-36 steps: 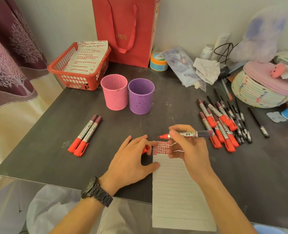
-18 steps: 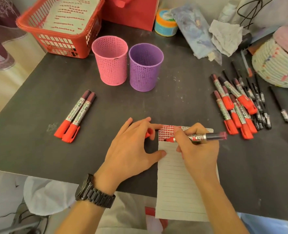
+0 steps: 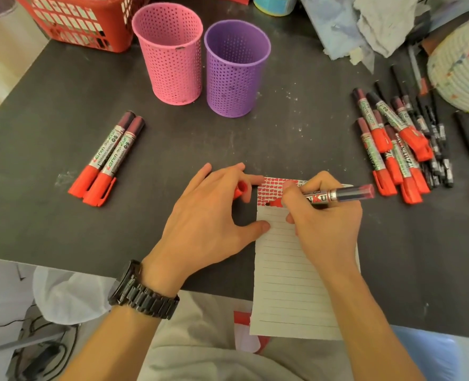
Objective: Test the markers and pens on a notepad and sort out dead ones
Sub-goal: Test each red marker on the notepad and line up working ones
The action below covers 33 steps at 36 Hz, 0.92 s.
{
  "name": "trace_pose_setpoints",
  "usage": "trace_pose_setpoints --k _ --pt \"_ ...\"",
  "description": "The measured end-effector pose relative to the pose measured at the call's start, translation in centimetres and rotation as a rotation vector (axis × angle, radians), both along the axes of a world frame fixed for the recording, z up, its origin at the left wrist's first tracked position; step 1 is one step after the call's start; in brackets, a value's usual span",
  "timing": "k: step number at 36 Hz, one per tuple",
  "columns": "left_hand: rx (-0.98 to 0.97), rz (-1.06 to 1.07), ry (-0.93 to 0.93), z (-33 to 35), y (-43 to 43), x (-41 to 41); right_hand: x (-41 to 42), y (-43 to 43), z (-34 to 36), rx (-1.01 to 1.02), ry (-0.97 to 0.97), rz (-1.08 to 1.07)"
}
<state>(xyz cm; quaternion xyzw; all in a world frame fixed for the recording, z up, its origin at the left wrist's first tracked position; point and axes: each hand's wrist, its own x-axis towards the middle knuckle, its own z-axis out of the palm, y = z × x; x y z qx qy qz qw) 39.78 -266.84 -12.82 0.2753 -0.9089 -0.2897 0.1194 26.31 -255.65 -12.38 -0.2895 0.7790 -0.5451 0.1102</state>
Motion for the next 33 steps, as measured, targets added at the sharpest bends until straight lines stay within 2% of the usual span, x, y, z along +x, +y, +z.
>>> trace_pose_setpoints --k 33 --pt "0.045 0.006 -0.042 0.31 0.04 -0.18 -0.10 -0.01 -0.02 0.042 0.028 -0.024"
